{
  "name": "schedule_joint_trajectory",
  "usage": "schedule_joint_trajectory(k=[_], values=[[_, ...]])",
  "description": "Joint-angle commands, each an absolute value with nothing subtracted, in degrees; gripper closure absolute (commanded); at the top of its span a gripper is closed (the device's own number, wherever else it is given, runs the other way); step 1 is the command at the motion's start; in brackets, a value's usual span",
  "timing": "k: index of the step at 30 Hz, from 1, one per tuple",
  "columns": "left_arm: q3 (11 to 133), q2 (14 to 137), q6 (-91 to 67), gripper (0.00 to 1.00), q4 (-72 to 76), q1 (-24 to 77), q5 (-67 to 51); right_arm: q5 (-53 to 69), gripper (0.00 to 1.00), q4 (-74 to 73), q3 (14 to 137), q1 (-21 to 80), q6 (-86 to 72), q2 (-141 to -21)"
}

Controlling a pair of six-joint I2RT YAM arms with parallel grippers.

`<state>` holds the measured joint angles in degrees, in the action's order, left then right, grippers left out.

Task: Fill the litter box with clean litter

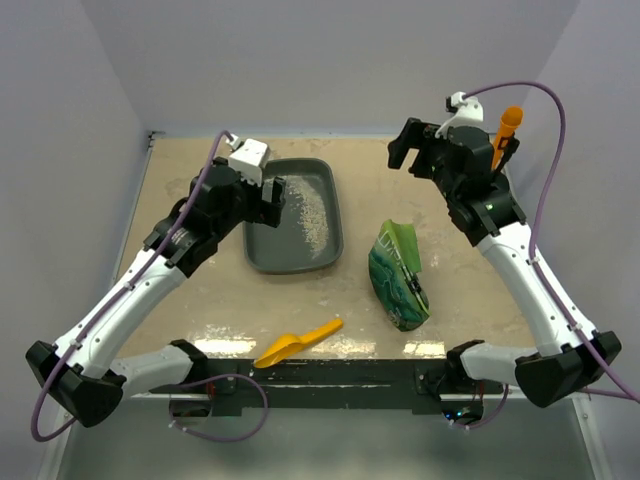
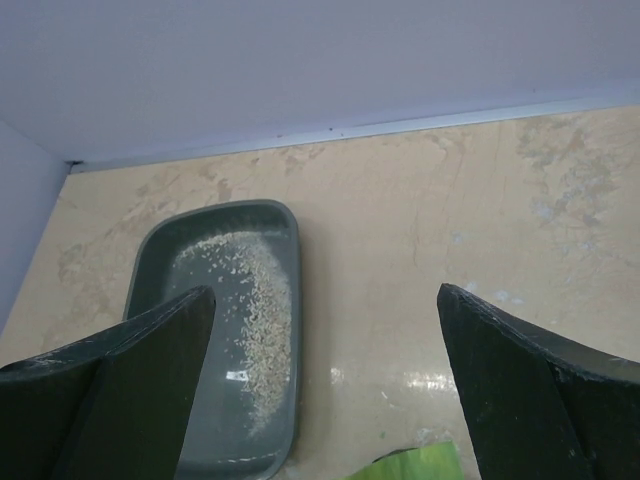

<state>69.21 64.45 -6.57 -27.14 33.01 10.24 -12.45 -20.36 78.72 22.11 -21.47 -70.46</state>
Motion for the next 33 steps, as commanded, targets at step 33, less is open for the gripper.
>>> schedule_joint_trajectory(k=[33], values=[[60.47,85.78,-16.26,0.07,-22.77,15.29,8.27,-4.49,0.01,-15.65,66.19,23.20,-27.77,-72.52]])
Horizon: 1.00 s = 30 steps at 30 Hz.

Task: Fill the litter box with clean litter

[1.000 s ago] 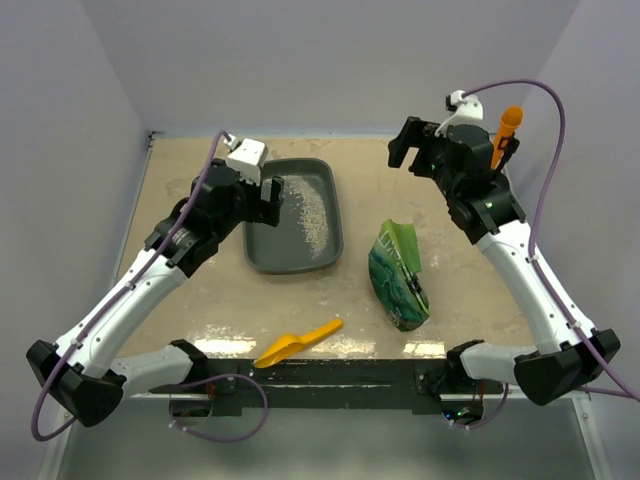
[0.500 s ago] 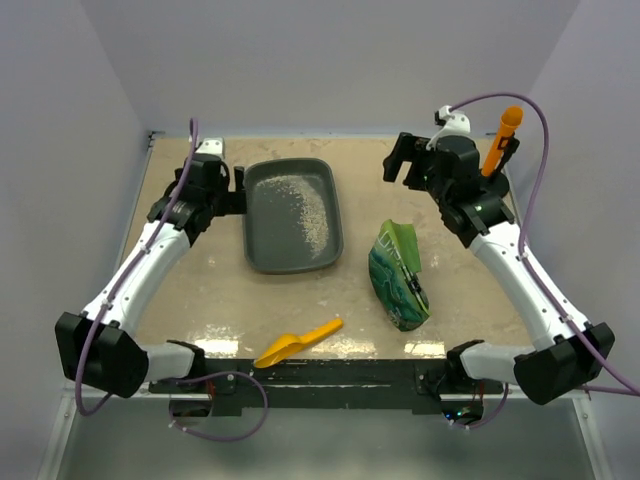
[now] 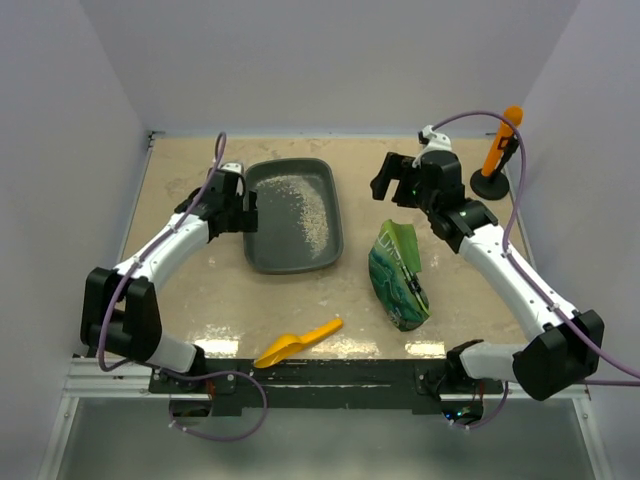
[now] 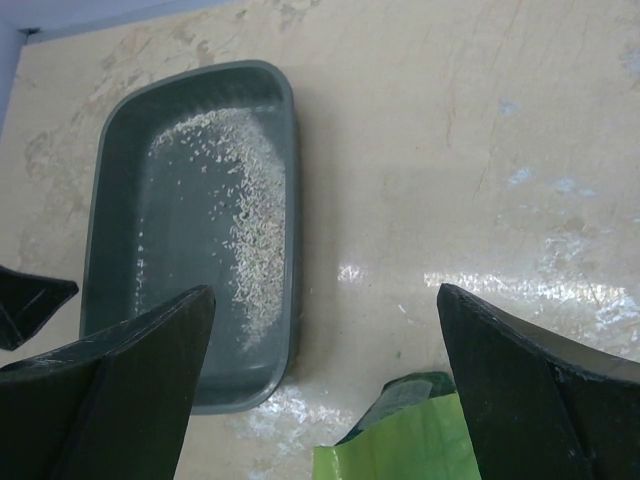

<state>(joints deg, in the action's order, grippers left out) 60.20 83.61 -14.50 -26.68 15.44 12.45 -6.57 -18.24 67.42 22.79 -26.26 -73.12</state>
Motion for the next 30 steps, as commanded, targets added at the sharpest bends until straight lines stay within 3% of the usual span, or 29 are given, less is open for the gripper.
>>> schedule_joint_trajectory(k=[1,10,19,22,23,28,29,30], values=[[60.47,87.09,-16.61,0.07,-22.15,15.29,8.00,-4.05,0.01,-15.12,65.40,23.20,-28.03,-72.16],[60.38,93.07,-17.84,0.19,-20.04,15.38,7.91,-2.11,0.02,-14.50,62.32,23.29,-28.56,-69.52],[62.31,98.70,-17.05,0.49,-19.60,15.38,6.07,-2.81,0.02,-14.85,60.38,23.20,-29.71,-66.80],[63.01,99.05,-16.88,0.64,-19.16,15.47,5.36,-2.64,0.02,-14.85,59.77,23.29,-29.79,-65.92],[63.28,99.05,-16.79,0.74,-18.64,15.47,4.58,-2.46,0.02,-14.85,59.59,23.29,-29.88,-65.83],[69.51,101.68,-16.96,0.91,-18.54,15.47,4.04,-2.37,0.02,-16.34,60.03,23.29,-29.71,-64.87],[70.74,102.73,-17.14,1.00,-19.07,15.47,3.87,-2.37,0.01,-16.52,60.03,23.29,-29.53,-64.60],[73.28,104.92,-17.57,1.00,-19.33,15.47,3.61,-2.55,0.01,-17.05,59.94,23.29,-29.62,-63.90]])
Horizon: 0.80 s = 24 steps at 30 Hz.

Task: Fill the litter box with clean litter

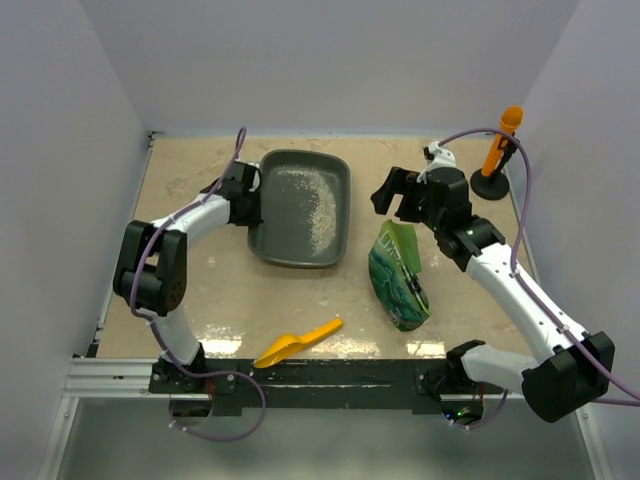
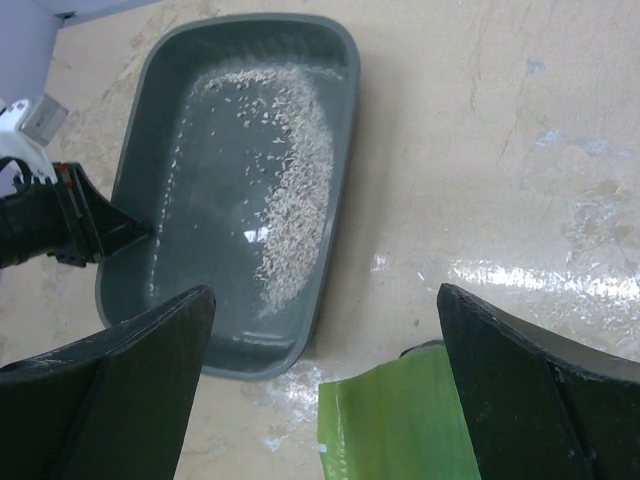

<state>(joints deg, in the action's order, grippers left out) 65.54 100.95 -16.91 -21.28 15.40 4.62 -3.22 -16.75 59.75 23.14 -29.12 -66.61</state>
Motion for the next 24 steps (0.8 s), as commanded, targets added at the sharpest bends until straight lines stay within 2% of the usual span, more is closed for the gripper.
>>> schedule_joint_trajectory(k=[1,11,20,24], values=[[74.61,105.99,-18.01,1.00,-19.51,15.47,3.26,-2.90,0.02,-17.40,59.94,23.20,-29.71,-63.46],[97.80,122.42,-29.94,1.00,-22.93,18.10,-1.32,-4.39,0.02,-21.62,60.03,23.29,-30.23,-57.57],[116.61,134.20,-46.82,1.00,-22.59,28.46,-3.52,-4.57,0.01,-23.38,60.38,23.20,-30.15,-55.55],[114.79,133.69,-52.29,1.00,-19.35,31.37,-2.90,-4.83,0.02,-23.73,60.21,23.29,-30.06,-54.84]])
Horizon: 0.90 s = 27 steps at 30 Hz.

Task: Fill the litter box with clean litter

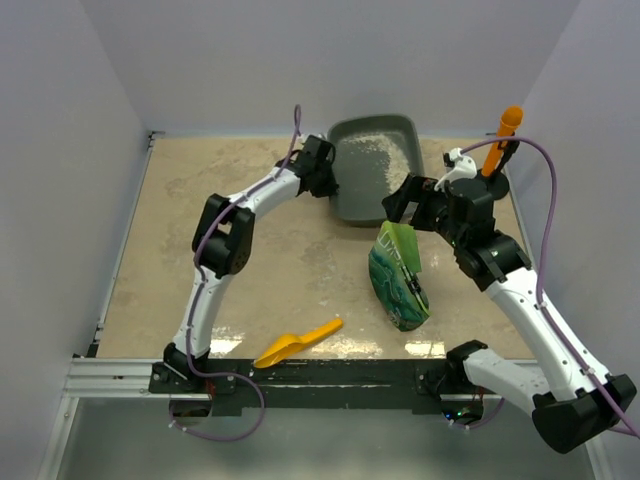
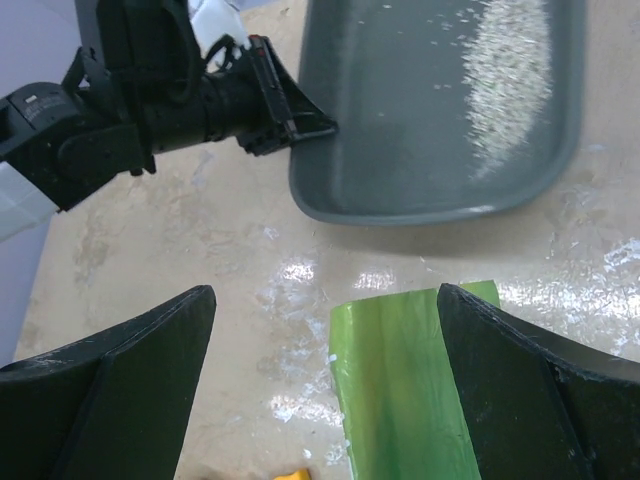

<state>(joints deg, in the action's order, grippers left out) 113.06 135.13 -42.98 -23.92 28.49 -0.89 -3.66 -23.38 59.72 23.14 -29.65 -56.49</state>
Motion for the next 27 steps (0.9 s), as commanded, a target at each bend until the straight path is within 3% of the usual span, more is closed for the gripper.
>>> schedule_joint_trajectory(k=[1,17,20,23,24,27], values=[[114.09,133.42,-52.90,1.00,-17.51,32.07,-2.90,-4.83,0.01,-23.73,60.21,23.20,-30.06,-54.76],[115.47,133.85,-51.51,0.93,-19.33,36.21,3.34,-3.96,0.01,-26.01,60.29,23.20,-30.23,-52.65],[114.53,133.60,-51.42,0.86,-18.81,36.30,2.46,-4.39,0.02,-27.07,60.29,23.20,-29.97,-52.03],[109.71,131.40,-51.42,0.68,-14.77,36.30,0.27,-4.57,0.02,-27.42,60.21,23.29,-29.97,-51.94],[108.56,130.79,-51.42,0.57,-13.98,36.47,0.26,-4.40,0.02,-27.42,60.21,23.29,-29.97,-51.94],[105.65,129.11,-50.10,0.43,-11.43,36.91,-2.28,-3.08,0.02,-27.51,60.29,23.20,-30.06,-52.64]])
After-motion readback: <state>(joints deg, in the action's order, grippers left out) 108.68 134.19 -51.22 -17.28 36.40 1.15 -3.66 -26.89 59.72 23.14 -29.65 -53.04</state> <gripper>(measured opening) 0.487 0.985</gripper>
